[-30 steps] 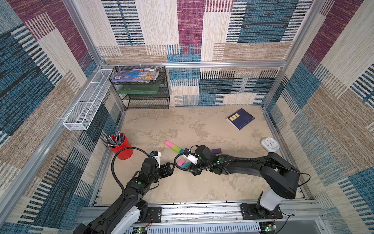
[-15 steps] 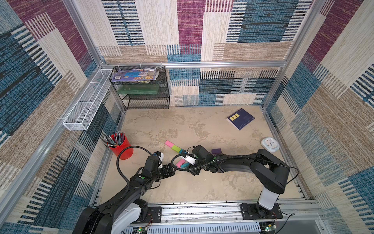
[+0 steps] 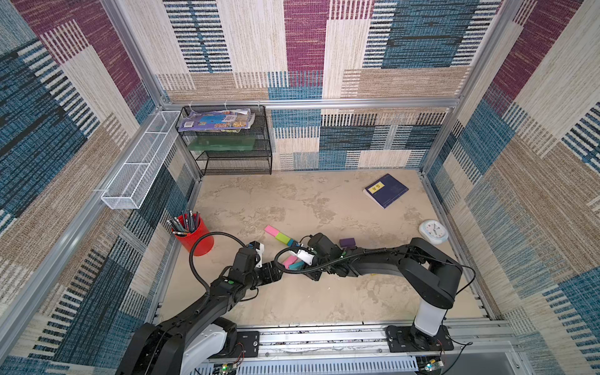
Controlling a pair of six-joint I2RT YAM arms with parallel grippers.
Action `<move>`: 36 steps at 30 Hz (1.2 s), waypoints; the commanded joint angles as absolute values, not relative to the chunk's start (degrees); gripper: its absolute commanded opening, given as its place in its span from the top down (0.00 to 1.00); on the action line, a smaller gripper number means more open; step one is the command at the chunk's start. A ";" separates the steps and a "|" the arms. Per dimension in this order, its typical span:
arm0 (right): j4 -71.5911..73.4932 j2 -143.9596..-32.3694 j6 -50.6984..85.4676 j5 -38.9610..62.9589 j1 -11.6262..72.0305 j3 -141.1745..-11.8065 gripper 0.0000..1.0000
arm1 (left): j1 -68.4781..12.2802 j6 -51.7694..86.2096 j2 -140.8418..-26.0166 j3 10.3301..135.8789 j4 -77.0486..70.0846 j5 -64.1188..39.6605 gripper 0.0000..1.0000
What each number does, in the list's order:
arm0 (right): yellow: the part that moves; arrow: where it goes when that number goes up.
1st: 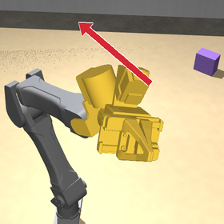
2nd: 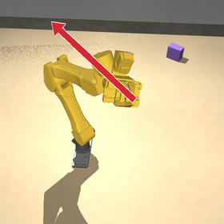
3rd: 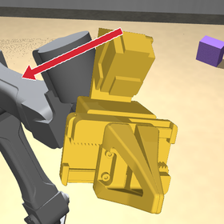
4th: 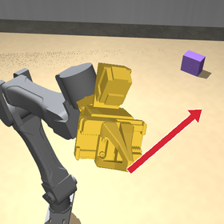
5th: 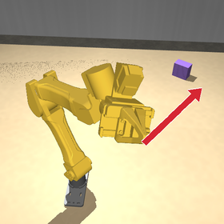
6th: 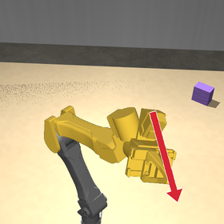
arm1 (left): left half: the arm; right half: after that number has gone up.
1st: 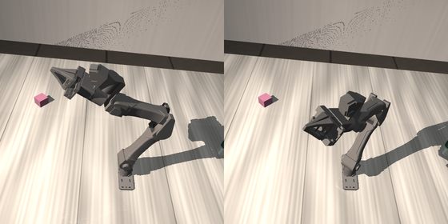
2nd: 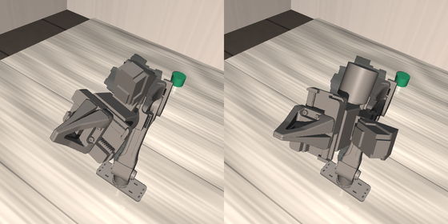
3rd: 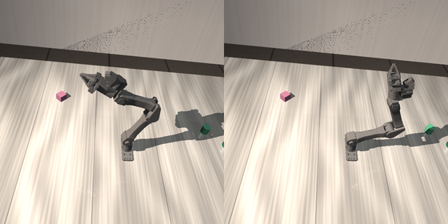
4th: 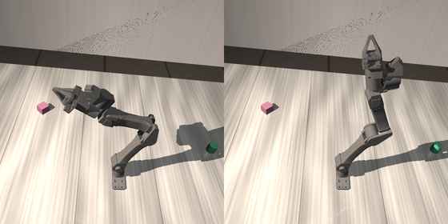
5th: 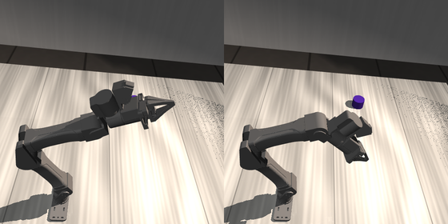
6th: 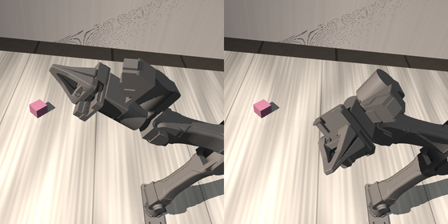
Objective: Assemble the letter v with building blocks
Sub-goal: Pick up the building block from the center of the board.
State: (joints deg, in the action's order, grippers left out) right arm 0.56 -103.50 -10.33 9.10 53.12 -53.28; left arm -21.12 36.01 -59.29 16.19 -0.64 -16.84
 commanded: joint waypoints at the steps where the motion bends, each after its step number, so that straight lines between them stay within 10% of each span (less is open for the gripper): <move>1: 1.85 -102.81 -10.81 10.06 53.09 -53.17 0.61 | -21.09 35.15 -59.94 16.61 -0.88 -17.44 0.18; 16: 0.57 -99.90 -10.11 12.48 53.68 -51.32 0.81 | -21.05 35.08 -62.20 18.08 -1.69 -17.84 0.18; 36: 9.29 -94.74 15.39 13.87 40.72 -54.05 0.82 | -21.09 32.56 -64.21 29.36 2.67 -15.33 0.21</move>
